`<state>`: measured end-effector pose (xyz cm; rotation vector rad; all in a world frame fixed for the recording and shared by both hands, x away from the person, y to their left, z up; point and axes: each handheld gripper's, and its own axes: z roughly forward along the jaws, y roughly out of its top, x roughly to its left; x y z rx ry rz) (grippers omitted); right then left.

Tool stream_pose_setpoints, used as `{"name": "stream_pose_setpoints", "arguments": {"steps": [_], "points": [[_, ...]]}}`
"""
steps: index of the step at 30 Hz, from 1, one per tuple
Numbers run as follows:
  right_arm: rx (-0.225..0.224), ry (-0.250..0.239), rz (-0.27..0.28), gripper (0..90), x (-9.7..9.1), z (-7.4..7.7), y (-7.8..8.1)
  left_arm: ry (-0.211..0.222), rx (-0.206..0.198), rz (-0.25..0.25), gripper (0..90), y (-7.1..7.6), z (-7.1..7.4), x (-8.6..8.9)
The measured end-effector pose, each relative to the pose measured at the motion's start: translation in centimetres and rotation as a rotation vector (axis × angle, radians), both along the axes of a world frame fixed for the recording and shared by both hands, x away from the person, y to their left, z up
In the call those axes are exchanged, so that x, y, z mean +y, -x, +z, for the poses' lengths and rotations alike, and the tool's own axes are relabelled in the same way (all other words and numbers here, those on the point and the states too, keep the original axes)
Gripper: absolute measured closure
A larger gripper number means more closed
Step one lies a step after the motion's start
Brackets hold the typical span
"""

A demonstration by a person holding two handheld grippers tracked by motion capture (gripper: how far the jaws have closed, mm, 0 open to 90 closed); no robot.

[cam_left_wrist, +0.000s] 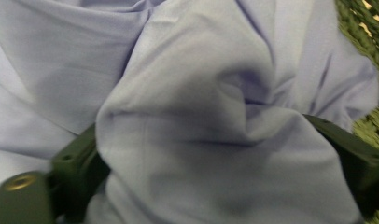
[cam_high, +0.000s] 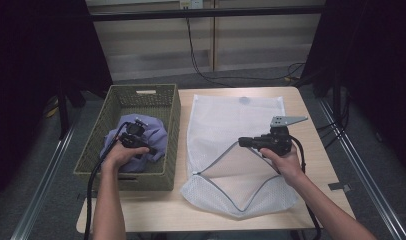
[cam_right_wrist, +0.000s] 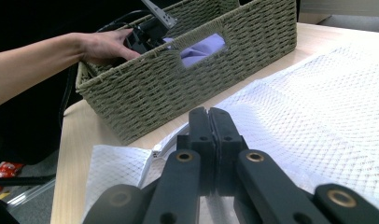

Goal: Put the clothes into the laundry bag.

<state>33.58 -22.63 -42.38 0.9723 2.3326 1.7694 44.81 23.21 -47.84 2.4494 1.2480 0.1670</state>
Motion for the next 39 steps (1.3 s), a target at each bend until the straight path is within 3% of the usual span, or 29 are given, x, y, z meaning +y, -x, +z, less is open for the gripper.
{"name": "stream_pose_setpoints", "arguments": {"steps": [2,3,4,6,7,10,11,14,15,16,19,20,22,26,31,34,35,36,37,39], "points": [[0.001,0.002,-0.001,89.8,0.0,0.0,0.0,-0.007,0.002,-0.010,21.0,0.0,0.2,0.1],[0.003,0.001,-0.004,89.8,-0.1,-0.1,0.0,0.007,0.004,0.013,30.3,0.1,0.6,0.1],[0.004,0.001,-0.005,89.8,-0.1,-0.1,-0.1,-0.005,0.020,-0.009,35.2,0.0,0.7,0.3],[0.004,0.001,-0.007,89.8,-0.1,-0.1,-0.1,0.010,0.020,0.012,36.4,0.1,0.7,0.0],[0.003,0.004,-0.005,89.8,0.0,-0.1,-0.1,-0.007,0.049,-0.022,48.8,0.1,1.1,0.0],[0.004,0.012,-0.003,89.8,0.2,-0.1,-0.1,-0.006,0.060,-0.050,61.0,0.2,1.2,-0.3],[0.005,0.014,-0.003,89.8,0.2,-0.2,-0.1,-0.017,0.080,-0.085,65.0,0.4,1.5,-0.6],[0.007,0.015,-0.002,89.8,0.2,-0.2,-0.2,-0.008,0.065,-0.091,67.8,0.4,1.5,-0.7],[0.008,0.013,-0.003,89.8,0.2,-0.2,-0.2,-0.018,0.083,-0.087,68.4,0.4,1.7,-0.5],[0.010,0.011,-0.003,89.8,0.2,-0.2,-0.2,0.003,0.064,-0.079,69.5,0.3,1.6,-0.5],[0.008,0.009,-0.004,89.8,0.2,-0.2,-0.2,0.009,0.062,-0.067,69.7,0.3,1.9,-0.3],[0.007,0.006,-0.005,89.8,0.1,-0.1,-0.2,0.026,0.037,-0.058,69.8,0.4,2.0,-0.3],[0.005,0.006,-0.006,89.8,0.1,0.0,-0.2,0.024,0.040,-0.063,69.8,0.4,2.3,-0.2],[0.006,0.001,-0.006,89.9,0.0,0.0,-0.3,0.074,0.011,-0.061,69.9,0.5,2.9,0.0],[-0.002,-0.002,-0.009,89.9,-0.1,0.2,-0.2,0.092,-0.011,-0.050,69.8,0.7,3.3,0.3],[-0.004,0.000,-0.007,89.9,-0.1,0.3,-0.2,0.098,-0.032,-0.054,69.8,0.8,3.9,0.4],[-0.005,-0.003,-0.010,89.9,-0.2,0.4,-0.2,0.118,-0.060,-0.053,69.8,1.0,4.4,0.6],[-0.005,-0.003,-0.010,89.9,-0.2,0.4,-0.2,0.118,-0.060,-0.053,69.8,1.0,4.4,0.6],[-0.005,-0.002,-0.010,89.8,-0.2,0.4,-0.2,0.165,-0.078,-0.028,69.8,1.2,4.7,0.6],[-0.004,0.000,-0.008,89.9,-0.1,0.3,-0.2,0.163,-0.095,-0.045,69.8,1.4,4.9,0.7]]}}
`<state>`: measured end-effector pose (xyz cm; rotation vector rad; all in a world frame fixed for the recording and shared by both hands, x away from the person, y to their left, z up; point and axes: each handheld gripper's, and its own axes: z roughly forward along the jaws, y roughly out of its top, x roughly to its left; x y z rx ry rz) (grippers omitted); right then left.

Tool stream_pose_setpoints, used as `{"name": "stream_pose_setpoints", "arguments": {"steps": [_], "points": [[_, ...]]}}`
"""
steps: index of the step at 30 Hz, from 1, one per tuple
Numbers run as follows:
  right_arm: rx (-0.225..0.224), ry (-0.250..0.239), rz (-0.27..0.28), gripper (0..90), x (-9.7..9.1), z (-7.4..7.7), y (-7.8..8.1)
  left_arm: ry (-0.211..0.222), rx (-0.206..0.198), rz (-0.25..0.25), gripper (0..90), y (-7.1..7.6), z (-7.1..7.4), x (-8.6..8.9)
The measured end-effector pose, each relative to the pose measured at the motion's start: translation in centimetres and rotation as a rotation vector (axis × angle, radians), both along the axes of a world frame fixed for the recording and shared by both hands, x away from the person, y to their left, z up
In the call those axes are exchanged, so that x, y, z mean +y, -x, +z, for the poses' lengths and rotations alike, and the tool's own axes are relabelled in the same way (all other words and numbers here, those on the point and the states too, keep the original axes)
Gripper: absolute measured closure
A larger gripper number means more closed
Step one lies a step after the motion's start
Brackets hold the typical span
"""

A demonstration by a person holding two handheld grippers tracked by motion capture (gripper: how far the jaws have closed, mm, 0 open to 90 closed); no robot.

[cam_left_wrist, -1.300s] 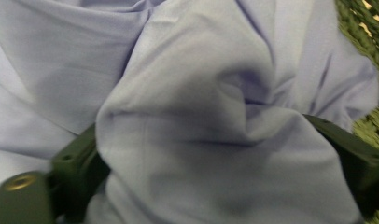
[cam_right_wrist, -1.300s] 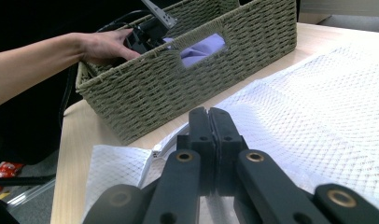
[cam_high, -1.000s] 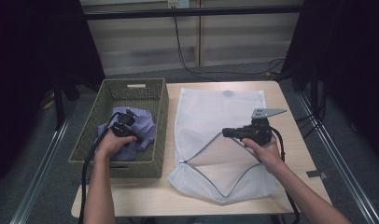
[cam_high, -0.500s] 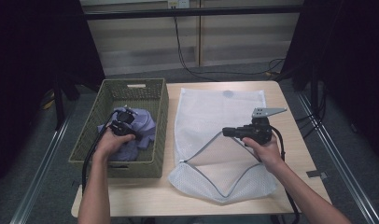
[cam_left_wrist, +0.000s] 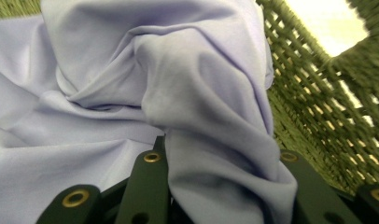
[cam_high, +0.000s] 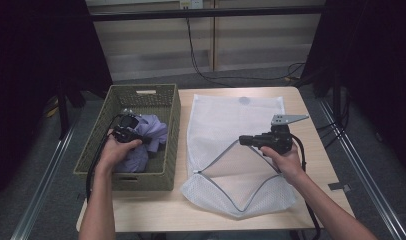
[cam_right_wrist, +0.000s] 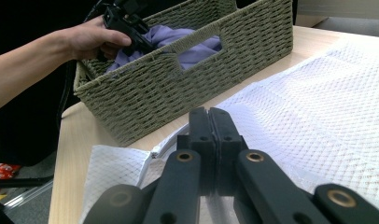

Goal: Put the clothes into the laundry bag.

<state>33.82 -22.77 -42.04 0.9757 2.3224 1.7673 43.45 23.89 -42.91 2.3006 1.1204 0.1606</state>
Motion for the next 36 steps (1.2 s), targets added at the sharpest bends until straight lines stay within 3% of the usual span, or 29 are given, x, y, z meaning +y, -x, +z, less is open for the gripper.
{"name": "stream_pose_setpoints", "arguments": {"steps": [1,2,5,9,10,13,15,17,18,19,20,21,30,36], "points": [[0.000,0.000,0.000,89.9,0.0,0.0,0.0,0.000,0.000,0.000,69.8,0.0,0.0,0.0],[0.001,0.002,0.002,89.9,0.0,0.0,0.0,0.015,-0.028,0.019,69.8,0.2,0.0,-0.1],[-0.007,0.002,0.006,89.9,0.1,0.0,0.1,0.010,-0.038,0.011,69.8,0.3,0.2,0.1],[-0.008,-0.002,0.006,89.9,0.1,0.1,0.1,0.049,-0.066,0.021,69.8,0.6,0.5,0.4],[-0.006,-0.002,0.007,89.9,0.0,0.1,0.1,0.063,-0.101,0.033,69.8,0.9,0.7,0.5],[-0.008,0.002,0.008,89.9,0.1,0.1,0.1,0.063,-0.099,0.030,69.9,1.0,0.7,0.5],[-0.009,0.004,0.014,90.0,0.2,0.1,0.1,0.079,-0.122,0.034,69.8,1.2,1.0,0.6],[-0.011,0.003,0.015,90.0,0.2,0.1,0.2,0.110,-0.144,0.036,69.8,1.4,1.4,0.8],[-0.011,0.003,0.015,90.0,0.2,0.1,0.2,0.145,-0.152,0.038,69.7,1.5,1.5,0.9],[-0.011,0.003,0.014,90.0,0.2,0.1,0.1,0.145,-0.152,0.038,69.7,1.5,1.5,0.9],[-0.009,0.002,0.012,90.0,0.2,0.1,0.1,0.219,-0.177,0.049,69.7,1.7,1.7,1.3],[-0.009,0.002,0.012,90.0,0.1,0.1,0.1,0.235,-0.188,0.055,69.7,1.8,1.9,1.5],[-0.007,-0.004,0.012,90.0,0.1,0.0,0.1,0.338,-0.268,0.086,69.6,2.8,3.3,2.8],[0.000,-0.009,0.015,90.0,0.3,-0.2,0.0,0.371,-0.313,0.112,69.5,3.5,4.3,3.6]]}}
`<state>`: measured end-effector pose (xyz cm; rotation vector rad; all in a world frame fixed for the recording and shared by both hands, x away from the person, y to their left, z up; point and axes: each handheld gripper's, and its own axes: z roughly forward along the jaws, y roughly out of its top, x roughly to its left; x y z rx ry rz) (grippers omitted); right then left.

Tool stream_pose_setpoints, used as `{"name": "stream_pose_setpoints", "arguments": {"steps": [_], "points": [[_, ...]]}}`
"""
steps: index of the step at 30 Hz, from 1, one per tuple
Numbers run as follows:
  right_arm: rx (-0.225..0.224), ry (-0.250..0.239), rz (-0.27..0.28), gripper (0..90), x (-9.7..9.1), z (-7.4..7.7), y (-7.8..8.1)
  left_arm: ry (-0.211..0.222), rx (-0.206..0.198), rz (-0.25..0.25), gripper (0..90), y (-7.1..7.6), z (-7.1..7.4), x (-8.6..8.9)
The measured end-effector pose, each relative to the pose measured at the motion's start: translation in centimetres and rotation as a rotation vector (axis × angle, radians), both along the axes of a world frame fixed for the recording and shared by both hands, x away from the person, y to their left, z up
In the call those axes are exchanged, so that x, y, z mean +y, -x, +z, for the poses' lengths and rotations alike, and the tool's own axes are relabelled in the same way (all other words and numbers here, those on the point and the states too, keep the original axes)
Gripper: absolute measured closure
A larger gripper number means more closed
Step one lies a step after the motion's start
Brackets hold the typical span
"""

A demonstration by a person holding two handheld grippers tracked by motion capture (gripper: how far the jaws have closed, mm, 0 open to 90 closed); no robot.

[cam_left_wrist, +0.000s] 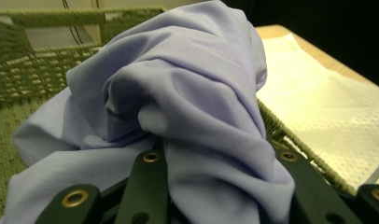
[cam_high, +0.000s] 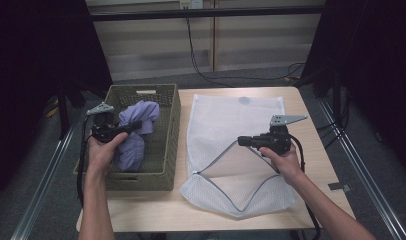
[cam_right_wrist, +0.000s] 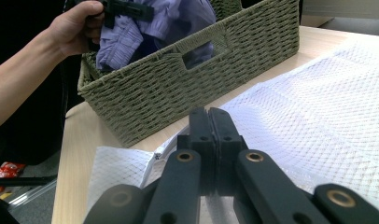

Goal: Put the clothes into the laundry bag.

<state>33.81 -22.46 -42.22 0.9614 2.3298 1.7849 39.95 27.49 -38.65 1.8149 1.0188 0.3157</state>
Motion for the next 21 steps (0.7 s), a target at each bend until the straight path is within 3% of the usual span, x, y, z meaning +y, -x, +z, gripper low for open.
{"name": "stream_pose_setpoints", "arguments": {"steps": [14,21], "points": [[-0.003,-0.003,0.000,90.0,0.0,0.1,0.1,0.037,-0.090,-0.006,69.3,0.9,2.3,0.1],[-0.008,-0.004,0.001,89.9,0.1,0.1,0.2,0.046,-0.110,-0.008,69.4,1.1,3.0,-0.2]]}}
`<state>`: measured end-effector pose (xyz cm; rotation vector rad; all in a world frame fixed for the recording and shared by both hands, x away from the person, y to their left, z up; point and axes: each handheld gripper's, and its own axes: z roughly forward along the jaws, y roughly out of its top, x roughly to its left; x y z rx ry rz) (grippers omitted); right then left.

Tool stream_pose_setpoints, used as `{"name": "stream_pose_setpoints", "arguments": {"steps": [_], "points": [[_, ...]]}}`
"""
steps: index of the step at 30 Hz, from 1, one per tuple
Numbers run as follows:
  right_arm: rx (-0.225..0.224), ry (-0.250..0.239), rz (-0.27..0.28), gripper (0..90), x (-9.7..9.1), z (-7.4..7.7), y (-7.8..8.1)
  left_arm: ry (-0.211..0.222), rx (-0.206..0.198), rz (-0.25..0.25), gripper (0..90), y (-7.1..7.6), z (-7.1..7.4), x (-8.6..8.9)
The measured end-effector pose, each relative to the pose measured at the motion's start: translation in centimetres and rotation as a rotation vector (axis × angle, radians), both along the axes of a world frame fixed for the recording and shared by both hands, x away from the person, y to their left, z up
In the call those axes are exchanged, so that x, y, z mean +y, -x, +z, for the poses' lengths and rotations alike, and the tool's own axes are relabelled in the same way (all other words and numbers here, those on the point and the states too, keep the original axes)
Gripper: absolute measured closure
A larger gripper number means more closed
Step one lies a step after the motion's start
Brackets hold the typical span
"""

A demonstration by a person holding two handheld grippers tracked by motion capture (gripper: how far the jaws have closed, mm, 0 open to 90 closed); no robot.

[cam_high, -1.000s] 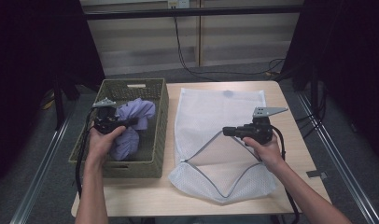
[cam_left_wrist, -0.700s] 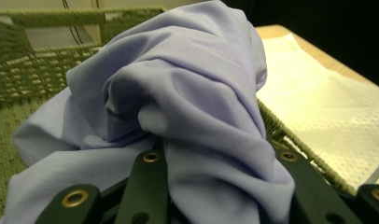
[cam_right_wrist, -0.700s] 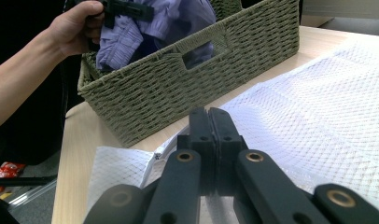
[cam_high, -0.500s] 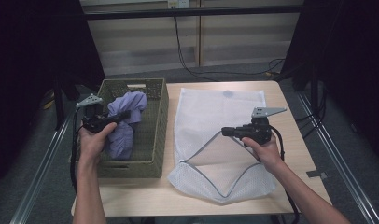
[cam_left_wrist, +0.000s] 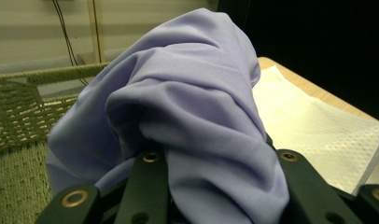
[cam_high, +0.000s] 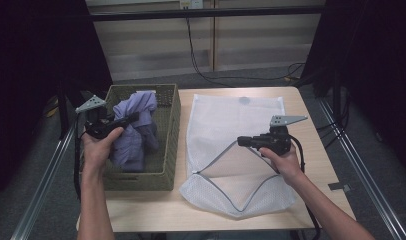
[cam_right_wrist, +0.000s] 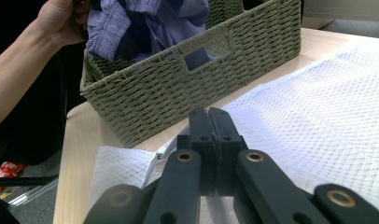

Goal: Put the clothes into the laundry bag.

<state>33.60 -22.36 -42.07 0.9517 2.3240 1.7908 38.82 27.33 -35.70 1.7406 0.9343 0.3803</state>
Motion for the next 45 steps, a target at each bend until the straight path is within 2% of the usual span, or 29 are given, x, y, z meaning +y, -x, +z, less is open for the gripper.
{"name": "stream_pose_setpoints", "arguments": {"steps": [3,10,12,20,21,25,27,31,34,40,45], "points": [[0.001,-0.003,0.001,90.0,-0.1,0.0,0.0,0.025,-0.021,0.003,69.4,0.2,0.6,0.5],[-0.003,-0.001,0.002,90.0,0.0,0.0,0.0,0.034,-0.067,0.007,69.4,0.9,1.7,0.6],[-0.003,-0.002,0.003,90.0,0.0,0.0,0.0,0.051,-0.087,0.014,69.4,1.3,2.3,0.8],[0.001,-0.001,0.002,90.0,0.0,0.0,0.1,0.063,-0.116,0.022,69.6,1.8,3.0,0.8],[0.001,-0.002,0.002,90.0,0.0,0.1,0.1,0.048,-0.123,0.024,69.6,1.8,3.2,0.8],[-0.001,-0.004,0.002,90.0,-0.1,0.1,0.1,0.063,-0.145,0.021,69.7,2.1,3.6,0.9],[-0.002,-0.003,0.001,90.0,-0.1,0.1,0.1,0.067,-0.167,0.018,69.7,2.5,4.0,1.0],[-0.003,-0.002,0.005,90.0,0.1,0.0,0.0,0.106,-0.219,0.021,69.8,3.4,5.2,1.1],[-0.003,-0.001,0.007,90.0,0.1,0.0,0.1,0.100,-0.234,0.029,69.8,3.8,5.6,1.1],[-0.004,-0.002,0.007,90.0,0.1,0.1,0.1,0.122,-0.264,0.034,69.8,4.4,6.4,1.3],[-0.004,-0.002,0.008,90.0,0.1,0.1,0.1,0.121,-0.295,0.029,69.9,4.9,7.2,1.2]]}}
